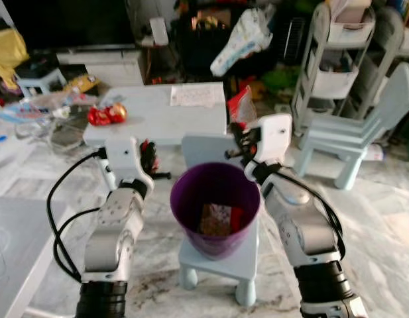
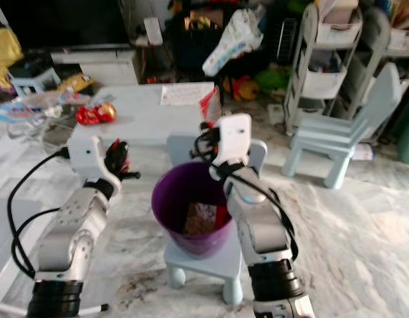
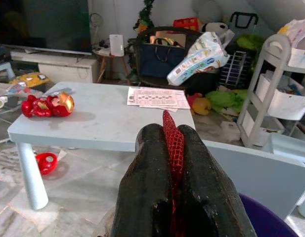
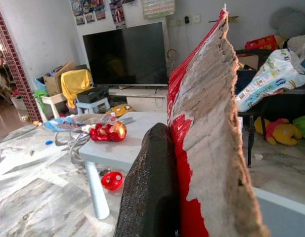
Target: Picking trash to rubbish bin
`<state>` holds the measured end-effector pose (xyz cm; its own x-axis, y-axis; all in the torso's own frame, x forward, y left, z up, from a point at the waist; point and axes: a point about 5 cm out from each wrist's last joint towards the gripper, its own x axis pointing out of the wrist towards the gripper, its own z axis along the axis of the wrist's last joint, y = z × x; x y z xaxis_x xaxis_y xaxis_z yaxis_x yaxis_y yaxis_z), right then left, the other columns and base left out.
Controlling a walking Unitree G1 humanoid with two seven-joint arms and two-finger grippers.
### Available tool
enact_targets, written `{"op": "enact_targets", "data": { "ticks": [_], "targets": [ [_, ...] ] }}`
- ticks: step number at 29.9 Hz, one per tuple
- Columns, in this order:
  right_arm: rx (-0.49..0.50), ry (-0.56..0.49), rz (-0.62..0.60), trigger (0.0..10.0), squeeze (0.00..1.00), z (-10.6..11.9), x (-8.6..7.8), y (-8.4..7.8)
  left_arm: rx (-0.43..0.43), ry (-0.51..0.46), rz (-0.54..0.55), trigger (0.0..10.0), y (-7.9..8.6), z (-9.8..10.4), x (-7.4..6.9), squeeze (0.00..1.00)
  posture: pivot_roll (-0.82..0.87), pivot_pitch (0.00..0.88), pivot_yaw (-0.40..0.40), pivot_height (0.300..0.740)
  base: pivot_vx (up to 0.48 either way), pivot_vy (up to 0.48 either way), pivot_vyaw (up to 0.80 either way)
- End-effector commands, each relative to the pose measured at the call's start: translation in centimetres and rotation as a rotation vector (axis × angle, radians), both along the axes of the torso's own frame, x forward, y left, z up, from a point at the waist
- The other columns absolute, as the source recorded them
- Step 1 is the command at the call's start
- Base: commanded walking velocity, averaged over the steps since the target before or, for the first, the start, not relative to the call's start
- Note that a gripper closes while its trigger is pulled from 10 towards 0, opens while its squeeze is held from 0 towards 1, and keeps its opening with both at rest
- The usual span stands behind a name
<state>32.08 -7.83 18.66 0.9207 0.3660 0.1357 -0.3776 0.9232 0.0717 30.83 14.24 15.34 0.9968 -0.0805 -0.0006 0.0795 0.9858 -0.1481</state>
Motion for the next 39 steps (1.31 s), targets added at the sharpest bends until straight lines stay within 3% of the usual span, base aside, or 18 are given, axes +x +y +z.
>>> {"op": "enact_targets", "data": {
  "ticks": [1,5,16,21,30,39],
  "targets": [
    [0.001,0.008,-0.020,0.0,0.00,-0.1,0.1,-0.6,0.006,0.004,-0.020,10.0,-0.7,0.0,0.1,0.00,-0.06,0.061,0.057,0.740,0.000,0.000,0.00],
    [0.006,0.024,-0.021,0.0,0.00,-0.6,0.2,-0.5,0.029,0.011,-0.027,10.0,-0.5,-0.8,0.0,0.00,-0.05,0.061,0.058,0.740,0.000,0.000,0.00],
    [-0.044,0.052,-0.011,0.0,0.00,-3.5,0.5,-0.1,0.148,0.115,0.009,10.0,1.7,-5.6,-1.1,0.00,-0.03,0.061,0.069,0.740,0.000,0.000,0.00],
    [-0.050,0.137,-0.037,0.0,0.00,-6.1,0.6,-0.5,0.220,0.181,-0.009,10.0,2.4,-8.7,-2.9,0.00,-0.02,0.075,0.073,0.740,0.000,0.000,0.00],
    [-0.071,0.182,-0.116,0.0,0.00,-7.8,2.0,-2.8,0.235,0.203,-0.075,10.0,3.0,-10.0,-5.6,0.00,0.02,0.106,0.097,0.740,0.000,0.000,0.00],
    [-0.066,0.286,-0.078,0.0,0.00,-9.6,2.8,-3.1,0.274,0.271,-0.101,10.0,4.8,-10.9,-8.9,0.00,0.09,0.131,0.113,0.740,0.000,0.000,0.00]
  ]
}}
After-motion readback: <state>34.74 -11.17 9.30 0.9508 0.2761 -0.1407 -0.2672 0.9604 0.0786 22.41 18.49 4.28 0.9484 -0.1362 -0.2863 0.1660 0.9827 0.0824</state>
